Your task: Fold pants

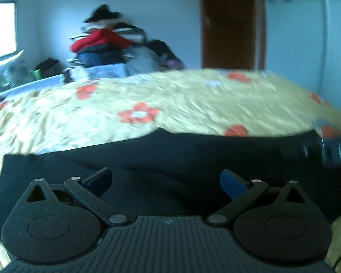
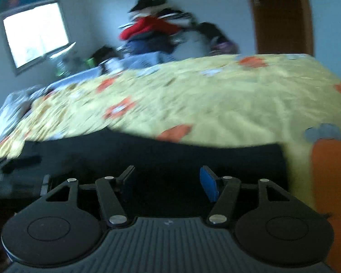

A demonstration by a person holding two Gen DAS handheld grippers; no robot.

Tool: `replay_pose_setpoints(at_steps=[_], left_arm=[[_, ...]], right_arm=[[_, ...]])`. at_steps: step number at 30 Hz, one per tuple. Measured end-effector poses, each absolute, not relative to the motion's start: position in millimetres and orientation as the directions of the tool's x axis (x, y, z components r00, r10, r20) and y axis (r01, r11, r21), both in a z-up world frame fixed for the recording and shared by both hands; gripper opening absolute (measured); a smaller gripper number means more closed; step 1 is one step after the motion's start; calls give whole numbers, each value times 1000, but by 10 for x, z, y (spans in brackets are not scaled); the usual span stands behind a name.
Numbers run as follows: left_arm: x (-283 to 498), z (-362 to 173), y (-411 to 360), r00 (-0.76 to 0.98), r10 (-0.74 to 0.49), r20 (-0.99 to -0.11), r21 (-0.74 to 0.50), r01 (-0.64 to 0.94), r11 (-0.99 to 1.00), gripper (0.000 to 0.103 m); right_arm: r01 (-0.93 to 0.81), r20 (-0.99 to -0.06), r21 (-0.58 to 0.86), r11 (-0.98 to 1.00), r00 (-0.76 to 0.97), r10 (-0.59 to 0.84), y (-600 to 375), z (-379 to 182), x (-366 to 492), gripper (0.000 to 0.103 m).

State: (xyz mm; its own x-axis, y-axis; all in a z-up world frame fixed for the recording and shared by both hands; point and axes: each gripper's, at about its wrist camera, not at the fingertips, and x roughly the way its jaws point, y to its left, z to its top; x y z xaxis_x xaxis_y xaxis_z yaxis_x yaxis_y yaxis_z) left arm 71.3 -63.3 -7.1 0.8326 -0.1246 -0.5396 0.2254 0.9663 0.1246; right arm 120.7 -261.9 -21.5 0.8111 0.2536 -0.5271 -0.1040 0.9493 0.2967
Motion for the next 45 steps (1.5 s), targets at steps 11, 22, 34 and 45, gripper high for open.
replay_pose_setpoints(at_steps=[11, 22, 34, 45], left_arm=[[550, -282, -641, 819, -126, -559, 158, 254, 954, 103], [440, -138, -265, 838, -163, -520, 100, 250, 963, 103], [639, -192, 569, 816, -58, -575, 16, 82, 996, 102], [618, -145, 1095, 837, 60, -544, 14, -62, 998, 102]], right_arm=[[-48, -576, 258, 965, 794, 193, -2620, -281, 1328, 86], [-173, -612, 86, 981, 768, 189, -1984, -383, 1281, 102], [-184, -595, 28, 983, 787, 164, -1728, -497, 1260, 103], [-185, -539, -10, 983, 829, 151, -1460, -310, 1121, 103]])
